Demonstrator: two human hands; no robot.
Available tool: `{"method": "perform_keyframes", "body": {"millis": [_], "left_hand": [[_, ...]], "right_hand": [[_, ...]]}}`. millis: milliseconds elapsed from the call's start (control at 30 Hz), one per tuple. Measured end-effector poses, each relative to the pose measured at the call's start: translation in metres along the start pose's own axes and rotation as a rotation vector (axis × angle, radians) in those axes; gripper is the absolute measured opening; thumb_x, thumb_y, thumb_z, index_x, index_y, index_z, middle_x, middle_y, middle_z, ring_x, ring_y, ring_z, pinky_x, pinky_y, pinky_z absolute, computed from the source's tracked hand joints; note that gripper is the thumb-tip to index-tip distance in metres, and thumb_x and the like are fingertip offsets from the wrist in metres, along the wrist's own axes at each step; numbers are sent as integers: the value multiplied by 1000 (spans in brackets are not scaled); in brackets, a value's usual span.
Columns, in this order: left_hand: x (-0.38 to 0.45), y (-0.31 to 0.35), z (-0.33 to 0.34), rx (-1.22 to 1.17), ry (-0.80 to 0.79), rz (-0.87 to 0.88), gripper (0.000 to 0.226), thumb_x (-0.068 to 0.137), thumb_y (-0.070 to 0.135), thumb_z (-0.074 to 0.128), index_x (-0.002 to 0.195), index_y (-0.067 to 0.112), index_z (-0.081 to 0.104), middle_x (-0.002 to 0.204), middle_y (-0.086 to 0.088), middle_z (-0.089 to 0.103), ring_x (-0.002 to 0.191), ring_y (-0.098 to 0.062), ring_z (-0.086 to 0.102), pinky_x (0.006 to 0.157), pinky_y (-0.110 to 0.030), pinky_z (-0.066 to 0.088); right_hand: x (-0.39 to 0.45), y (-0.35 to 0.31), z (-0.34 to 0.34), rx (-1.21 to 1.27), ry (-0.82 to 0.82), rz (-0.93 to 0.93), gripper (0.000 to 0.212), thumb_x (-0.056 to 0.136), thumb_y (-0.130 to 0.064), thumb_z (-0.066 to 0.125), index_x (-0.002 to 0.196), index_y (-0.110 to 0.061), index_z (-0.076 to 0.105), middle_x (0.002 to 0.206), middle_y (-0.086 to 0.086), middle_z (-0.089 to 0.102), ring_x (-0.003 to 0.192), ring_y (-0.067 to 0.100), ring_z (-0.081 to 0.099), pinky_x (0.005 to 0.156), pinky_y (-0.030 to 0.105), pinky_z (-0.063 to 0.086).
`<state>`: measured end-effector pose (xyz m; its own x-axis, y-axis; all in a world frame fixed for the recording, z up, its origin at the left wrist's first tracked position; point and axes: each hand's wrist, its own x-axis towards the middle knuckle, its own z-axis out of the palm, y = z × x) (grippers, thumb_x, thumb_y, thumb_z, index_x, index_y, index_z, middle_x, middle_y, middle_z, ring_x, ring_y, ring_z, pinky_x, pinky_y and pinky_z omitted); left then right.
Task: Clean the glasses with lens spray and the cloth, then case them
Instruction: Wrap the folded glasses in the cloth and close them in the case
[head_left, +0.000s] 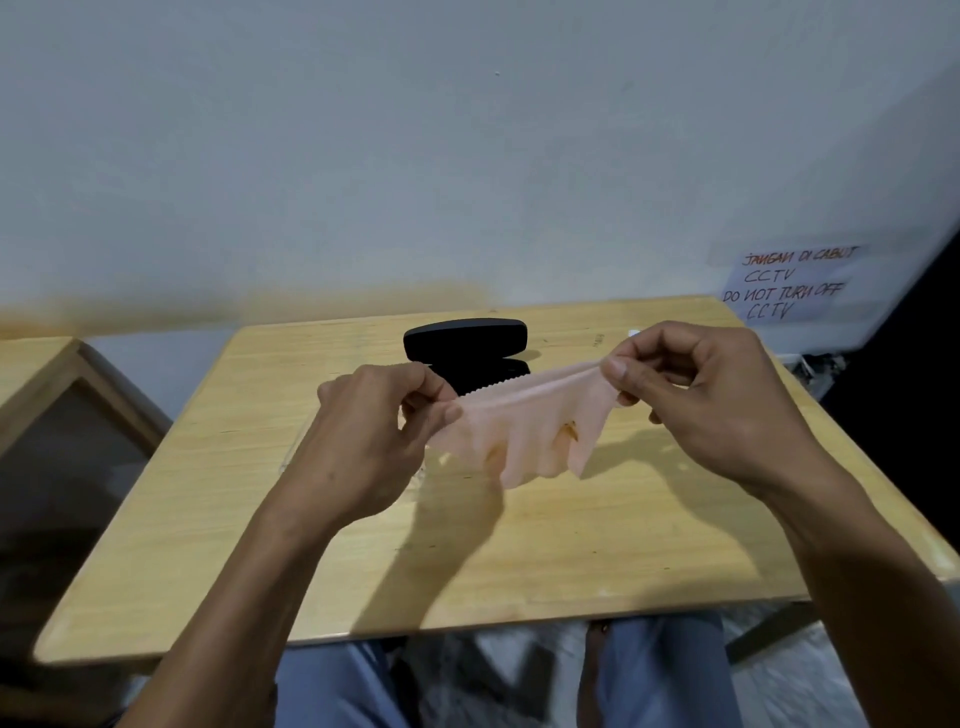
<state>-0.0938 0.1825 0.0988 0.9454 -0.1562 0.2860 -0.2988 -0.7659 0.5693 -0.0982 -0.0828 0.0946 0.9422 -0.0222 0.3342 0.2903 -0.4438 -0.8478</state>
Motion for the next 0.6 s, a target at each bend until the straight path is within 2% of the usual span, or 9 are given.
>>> {"method": "perform_keyframes", "body": {"millis": [67,133,200,267,300,367,467,600], "left_hand": [[2,0,0,8,-33,20,6,89,27,69,83,26,72,70,15,66,55,14,50,77,-33,28],[9,-1,4,68,-5,30,7,90,27,68,85,25,72,69,17,65,61,12,54,81,-31,24],[20,-2,10,174,46,31,13,93,30,64,82,24,69,70,13,64,73,1,59,79,-30,17],[32,-3,18,255,73,30,19,95,32,58,79,24,64,68,10,64,81,-16,62,77,-34,17],[38,-2,20,277,86,32,20,96,32,56,79,25,62,68,10,64,83,-19,62,77,-35,18],[48,0,19,295,126,51,20,98,32,53,82,26,62,72,9,65,86,-20,60,76,-35,17],[52,8,9,290,191,106,16,97,26,55,85,24,65,79,7,66,88,-21,57,74,-34,14],[25,7,16,415,174,182,14,94,21,58,82,25,63,79,8,63,89,-19,53,77,-35,16]], "right_hand": [[3,6,-2,-19,-7,11,7,87,-20,74,80,-21,74,69,0,72,68,16,68,62,24,49],[8,13,-3,-62,1,19,7,88,-20,73,81,-21,74,69,-1,71,67,14,68,62,24,49],[16,20,-2,-121,29,21,7,88,-22,73,82,-23,74,73,1,73,67,14,69,63,23,51],[25,27,1,-159,69,29,7,88,-25,74,82,-24,73,77,4,74,63,11,67,60,14,49],[30,28,2,-175,93,28,7,88,-26,74,82,-23,73,78,5,74,61,9,66,56,9,46],[38,28,3,-204,155,7,7,88,-27,74,83,-22,73,82,4,74,62,8,64,52,5,41],[39,21,0,-249,232,-90,6,90,-27,72,87,-22,73,88,-4,71,73,5,62,57,3,37],[9,33,0,-332,170,-206,3,90,-24,72,88,-22,72,89,-8,66,76,2,59,64,4,38]]}}
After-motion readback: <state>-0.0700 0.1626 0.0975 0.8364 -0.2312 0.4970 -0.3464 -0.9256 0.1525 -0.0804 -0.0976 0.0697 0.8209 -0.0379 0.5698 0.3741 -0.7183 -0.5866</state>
